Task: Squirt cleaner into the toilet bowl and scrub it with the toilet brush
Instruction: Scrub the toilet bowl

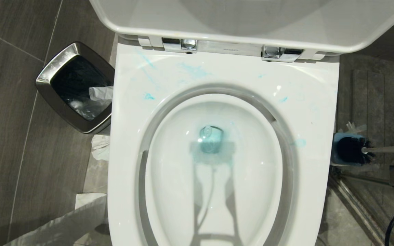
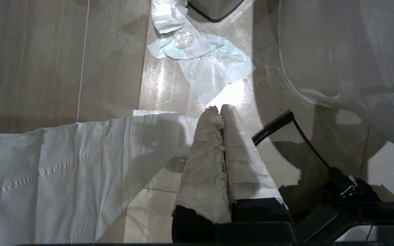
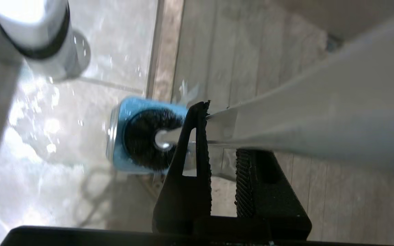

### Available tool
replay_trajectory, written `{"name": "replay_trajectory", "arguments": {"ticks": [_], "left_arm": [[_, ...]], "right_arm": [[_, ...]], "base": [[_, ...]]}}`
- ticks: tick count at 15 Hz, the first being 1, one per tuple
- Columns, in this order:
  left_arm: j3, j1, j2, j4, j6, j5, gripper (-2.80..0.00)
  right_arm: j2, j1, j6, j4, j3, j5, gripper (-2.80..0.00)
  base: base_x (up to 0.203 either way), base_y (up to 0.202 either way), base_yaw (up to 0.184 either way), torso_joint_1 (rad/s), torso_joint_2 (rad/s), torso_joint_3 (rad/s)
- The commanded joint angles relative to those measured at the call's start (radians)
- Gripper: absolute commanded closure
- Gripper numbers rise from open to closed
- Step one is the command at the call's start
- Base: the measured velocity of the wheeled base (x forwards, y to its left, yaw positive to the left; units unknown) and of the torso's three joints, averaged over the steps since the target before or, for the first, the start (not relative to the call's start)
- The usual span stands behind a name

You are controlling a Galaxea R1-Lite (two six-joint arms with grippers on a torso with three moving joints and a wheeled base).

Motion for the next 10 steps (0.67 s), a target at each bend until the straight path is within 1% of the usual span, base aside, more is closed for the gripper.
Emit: {"name": "replay_trajectory", "arguments": {"ticks": [1, 3, 6, 7, 8, 10], "left_arm": [[0.008, 0.000, 0.001, -0.001, 0.000, 0.001, 0.00], [0.008, 0.000, 0.001, -0.001, 0.000, 0.001, 0.00], [0.008, 0.000, 0.001, -0.001, 0.000, 0.001, 0.00], [0.008, 0.000, 0.001, -0.001, 0.000, 0.000, 0.00], [0.008, 0.000, 0.001, -0.001, 0.000, 0.000, 0.00], [0.008, 0.000, 0.001, -0.001, 0.000, 0.001, 0.00]], "right_arm": [[-0.066, 0.000, 0.017, -0.013, 0.009, -0.001, 0.00], [-0.106, 0.000, 0.033, -0.013, 0.008, -0.003, 0.00], [-0.187, 0.000, 0.033, -0.007, -0.010, -0.003, 0.00], [-0.225, 0.000, 0.034, 0.037, -0.021, -0.001, 0.00], [-0.266, 0.000, 0.034, 0.111, -0.043, 0.000, 0.00], [-0.369, 0.000, 0.036, 0.318, -0.122, 0.002, 0.00]], "base": [[0.000, 0.000, 0.000, 0.000, 0.00, 0.000], [0.000, 0.000, 0.000, 0.000, 0.00, 0.000], [0.000, 0.000, 0.000, 0.000, 0.00, 0.000], [0.000, 0.000, 0.000, 0.000, 0.00, 0.000], [0.000, 0.000, 0.000, 0.000, 0.00, 0.000], [0.000, 0.000, 0.000, 0.000, 0.00, 0.000]]}}
